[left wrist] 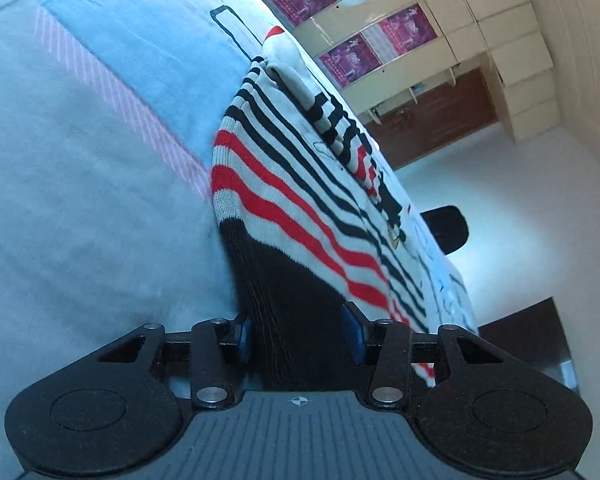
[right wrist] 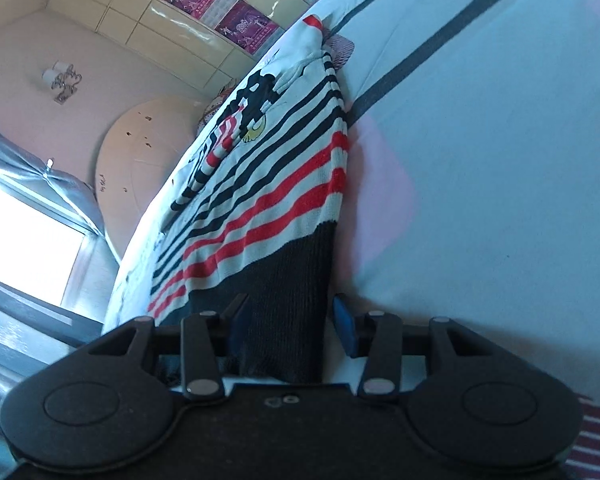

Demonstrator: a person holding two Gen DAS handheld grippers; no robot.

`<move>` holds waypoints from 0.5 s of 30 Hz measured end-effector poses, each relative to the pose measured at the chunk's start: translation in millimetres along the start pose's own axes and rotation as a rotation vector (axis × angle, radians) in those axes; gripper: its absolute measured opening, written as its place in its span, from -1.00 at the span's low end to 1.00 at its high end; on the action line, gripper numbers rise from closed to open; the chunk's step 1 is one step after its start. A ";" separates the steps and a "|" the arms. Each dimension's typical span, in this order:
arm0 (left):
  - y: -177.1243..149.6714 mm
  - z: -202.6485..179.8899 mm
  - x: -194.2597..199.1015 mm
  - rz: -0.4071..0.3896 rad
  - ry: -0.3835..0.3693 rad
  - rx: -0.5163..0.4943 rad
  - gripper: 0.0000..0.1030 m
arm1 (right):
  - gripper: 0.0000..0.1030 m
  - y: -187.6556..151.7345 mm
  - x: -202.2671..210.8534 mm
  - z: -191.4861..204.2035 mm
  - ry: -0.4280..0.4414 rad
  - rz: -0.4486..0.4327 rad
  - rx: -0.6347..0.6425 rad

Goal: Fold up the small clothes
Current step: 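Grasp the black hem edge with both grippers and lift it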

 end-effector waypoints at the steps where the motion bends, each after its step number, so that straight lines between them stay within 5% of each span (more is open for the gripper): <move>1: 3.5 0.4 -5.2 0.003 -0.004 -0.002 -0.16 | -0.21 2.6 -3.1 -1.6 0.008 0.002 -0.014; 4: 16.4 0.0 -22.1 0.002 -0.017 -0.001 -0.24 | -0.26 9.9 -13.9 -1.2 0.026 0.008 -0.044; 7: 25.8 0.4 -36.2 0.007 -0.006 0.005 -0.54 | -0.42 15.3 -29.2 3.6 0.024 0.032 -0.038; 9: 26.4 3.3 -41.3 0.013 0.027 -0.007 -0.86 | -0.82 17.6 -37.6 6.7 0.016 0.042 -0.022; 13: 29.2 2.5 -33.1 -0.014 0.023 -0.019 -0.93 | -0.89 21.6 -39.2 12.7 -0.034 0.013 0.039; 15: 34.9 -1.8 -19.2 -0.054 -0.004 -0.016 -0.93 | -0.90 29.3 -22.1 25.4 0.010 -0.038 0.071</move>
Point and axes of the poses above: each gripper's, at about its wrist camera, not at the fingertips, and x roughly against the way its jaws point, z to its left, y to its top, the point moved 7 cm from there along -x, roughly the way its jaws point, and after that the axes turned 3 degrees about -x, right-handed, at the moved point
